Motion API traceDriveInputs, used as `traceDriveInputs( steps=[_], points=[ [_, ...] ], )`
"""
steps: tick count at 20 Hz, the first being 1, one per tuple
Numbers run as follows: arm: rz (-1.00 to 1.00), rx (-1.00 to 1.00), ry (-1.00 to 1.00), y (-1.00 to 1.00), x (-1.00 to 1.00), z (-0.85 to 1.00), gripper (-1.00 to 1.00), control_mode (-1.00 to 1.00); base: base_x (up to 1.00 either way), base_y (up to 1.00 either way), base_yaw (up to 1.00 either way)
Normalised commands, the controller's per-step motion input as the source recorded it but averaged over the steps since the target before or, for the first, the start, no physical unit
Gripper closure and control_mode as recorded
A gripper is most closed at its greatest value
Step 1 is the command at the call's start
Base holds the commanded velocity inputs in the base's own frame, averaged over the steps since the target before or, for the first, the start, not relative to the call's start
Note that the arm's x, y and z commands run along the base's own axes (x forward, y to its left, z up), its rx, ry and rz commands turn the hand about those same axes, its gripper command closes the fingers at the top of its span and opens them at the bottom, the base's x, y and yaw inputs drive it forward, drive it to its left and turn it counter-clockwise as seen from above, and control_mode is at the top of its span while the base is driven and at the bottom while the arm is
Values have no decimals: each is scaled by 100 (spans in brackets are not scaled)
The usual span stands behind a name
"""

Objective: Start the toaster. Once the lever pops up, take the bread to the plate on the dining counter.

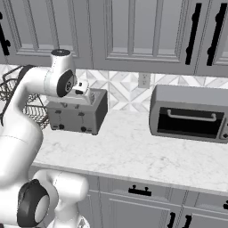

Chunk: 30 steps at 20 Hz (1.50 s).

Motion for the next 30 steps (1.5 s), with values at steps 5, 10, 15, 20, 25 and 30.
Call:
traceDriveInputs(
  steps=[5, 10, 15, 20, 25, 30],
  points=[
    [0, -4, 3, 46, 4, -29, -100, -100, 0, 0, 0],
    [0, -2, -4, 30, 30, -53, -100, -100, 0, 0, 0],
    [4, -2, -21, -1, 62, -28, -100, -100, 0, 0, 0],
    [1, -7, -14, 0, 61, -2, -100, -100, 0, 0, 0],
    [0, 0, -1, 0, 21, -9, 100, -100, 0, 0, 0],
    [0, 1, -9, 2, 6, -11, 100, -100, 0, 0, 0]
  ],
)
